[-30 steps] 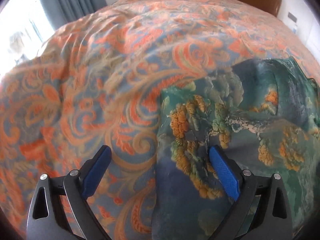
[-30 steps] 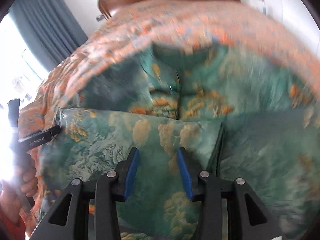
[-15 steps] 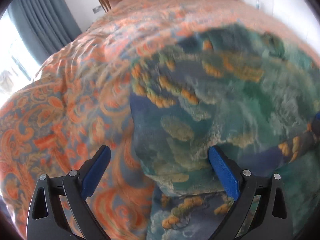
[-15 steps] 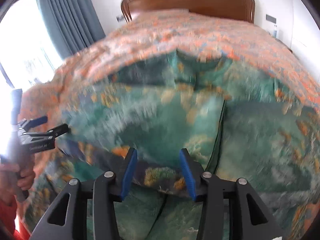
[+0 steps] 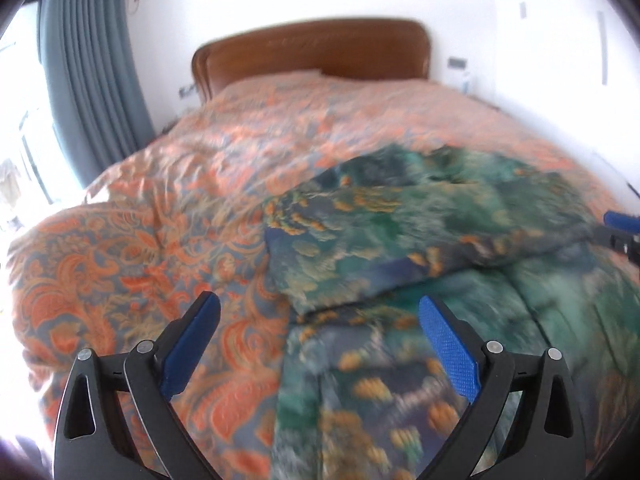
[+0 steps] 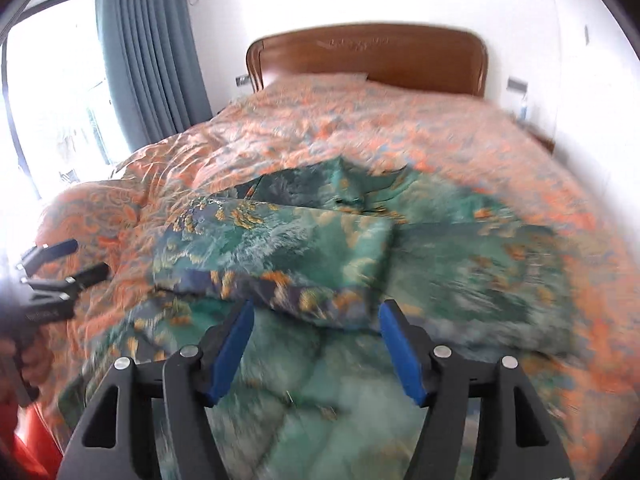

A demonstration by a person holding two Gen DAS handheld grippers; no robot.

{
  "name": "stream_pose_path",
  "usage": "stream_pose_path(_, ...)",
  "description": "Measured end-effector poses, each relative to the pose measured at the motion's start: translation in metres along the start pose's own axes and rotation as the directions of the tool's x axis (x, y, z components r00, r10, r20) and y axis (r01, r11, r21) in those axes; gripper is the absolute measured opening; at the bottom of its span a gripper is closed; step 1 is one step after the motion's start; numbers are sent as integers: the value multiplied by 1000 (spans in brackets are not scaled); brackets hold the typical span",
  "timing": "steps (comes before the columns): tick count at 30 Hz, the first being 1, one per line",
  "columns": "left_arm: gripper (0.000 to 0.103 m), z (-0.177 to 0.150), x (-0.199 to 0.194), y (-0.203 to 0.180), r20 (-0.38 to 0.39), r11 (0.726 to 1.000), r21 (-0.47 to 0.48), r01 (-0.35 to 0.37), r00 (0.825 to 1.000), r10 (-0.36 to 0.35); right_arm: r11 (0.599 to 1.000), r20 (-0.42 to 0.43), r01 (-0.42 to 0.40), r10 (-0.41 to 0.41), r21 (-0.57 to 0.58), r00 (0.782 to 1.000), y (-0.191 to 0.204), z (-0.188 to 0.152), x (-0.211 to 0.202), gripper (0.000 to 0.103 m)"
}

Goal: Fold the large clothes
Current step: 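Grasp the jacket hem with the left tool while the right tool grasps the hem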

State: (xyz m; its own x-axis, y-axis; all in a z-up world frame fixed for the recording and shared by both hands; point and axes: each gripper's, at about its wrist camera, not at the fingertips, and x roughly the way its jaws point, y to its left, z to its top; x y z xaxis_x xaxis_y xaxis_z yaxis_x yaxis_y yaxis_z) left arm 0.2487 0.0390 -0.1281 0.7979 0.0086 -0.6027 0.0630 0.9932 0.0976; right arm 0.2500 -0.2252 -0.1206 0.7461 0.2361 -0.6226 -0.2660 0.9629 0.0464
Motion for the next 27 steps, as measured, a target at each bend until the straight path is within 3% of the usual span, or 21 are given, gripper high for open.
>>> stream_pose_path(4,100,-41,-27,-11,-92,995,-1,100,991,-99,995,36,101,-101,9,994,-21,-32,-51,69)
stream_pose_path(7,100,-66,-35,0,-180,993,-36,113,977,-118,983,12,168,-169,76,985,-45,-63,-80,73)
stream_pose_path(10,103,-85,-45,26,-188,981,-122,152,967,-173,964,-21,193,-193,185,981,-75,-96,-108,73)
stream_pose_path(15,103,-101,-50,50,-226,995,-104,10,974,-33,918,-62,232,-224,321,973,-125,-149,-150,73)
stream_pose_path(17,103,-105,-45,65,-257,984,-176,20,964,-66,906,-79,253,-241,338,967,-140,-161,-160,73)
stream_pose_path(19,103,-112,-36,75,-294,964,-257,69,945,-146,901,-106,254,-231,352,967,-157,-169,-168,73)
stream_pose_path(22,102,-125,-17,80,-342,934,-333,131,906,-250,907,-199,204,-137,367,970,-179,-179,-160,73)
stream_pose_path(27,102,-137,0,73,-394,950,-293,108,892,-222,896,-255,133,-23,423,967,-201,-193,-145,73)
